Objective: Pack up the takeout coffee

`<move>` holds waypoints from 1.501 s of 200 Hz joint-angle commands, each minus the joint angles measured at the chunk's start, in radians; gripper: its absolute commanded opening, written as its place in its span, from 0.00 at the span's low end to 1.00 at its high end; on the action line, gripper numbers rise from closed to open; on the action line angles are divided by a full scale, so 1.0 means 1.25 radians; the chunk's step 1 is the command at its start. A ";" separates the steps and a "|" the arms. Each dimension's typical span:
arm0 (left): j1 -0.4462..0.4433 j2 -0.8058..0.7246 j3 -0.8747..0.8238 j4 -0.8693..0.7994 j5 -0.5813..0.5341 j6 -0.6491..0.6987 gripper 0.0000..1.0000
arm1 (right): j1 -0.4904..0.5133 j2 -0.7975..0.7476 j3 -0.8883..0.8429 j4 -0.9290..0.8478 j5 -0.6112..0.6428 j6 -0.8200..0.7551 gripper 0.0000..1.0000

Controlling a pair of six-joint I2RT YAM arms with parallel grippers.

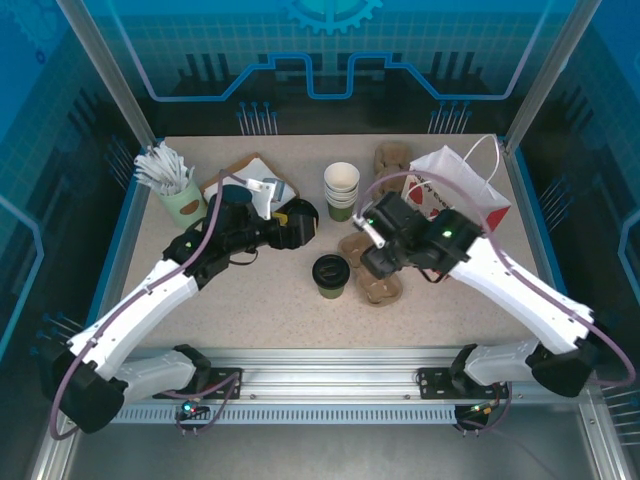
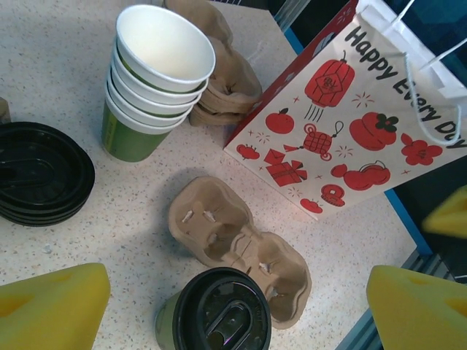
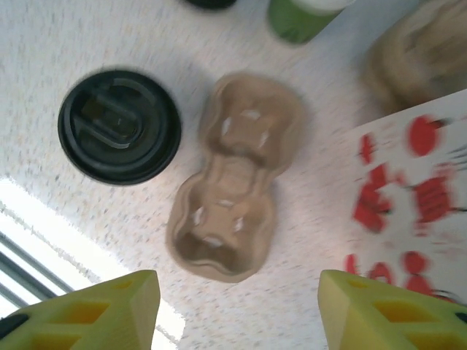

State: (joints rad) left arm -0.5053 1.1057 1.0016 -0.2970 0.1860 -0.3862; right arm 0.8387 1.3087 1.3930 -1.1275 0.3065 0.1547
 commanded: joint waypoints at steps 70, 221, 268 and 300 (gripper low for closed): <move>0.012 -0.051 -0.006 -0.028 -0.013 0.009 0.93 | -0.141 0.139 -0.180 0.247 -0.144 0.086 0.56; 0.017 -0.046 -0.006 -0.027 -0.013 0.023 0.93 | -0.213 0.319 -0.196 0.345 -0.191 0.081 0.51; 0.017 -0.045 -0.007 -0.025 -0.010 0.020 0.93 | -0.212 0.324 -0.207 0.343 -0.190 0.088 0.51; 0.018 -0.045 -0.008 -0.025 -0.008 0.021 0.93 | -0.211 0.320 -0.217 0.341 -0.185 0.091 0.51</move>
State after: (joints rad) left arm -0.4927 1.0580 1.0008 -0.3172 0.1764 -0.3828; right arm 0.5816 1.7004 1.1358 -0.6979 0.0849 0.2481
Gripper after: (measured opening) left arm 0.929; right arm 0.511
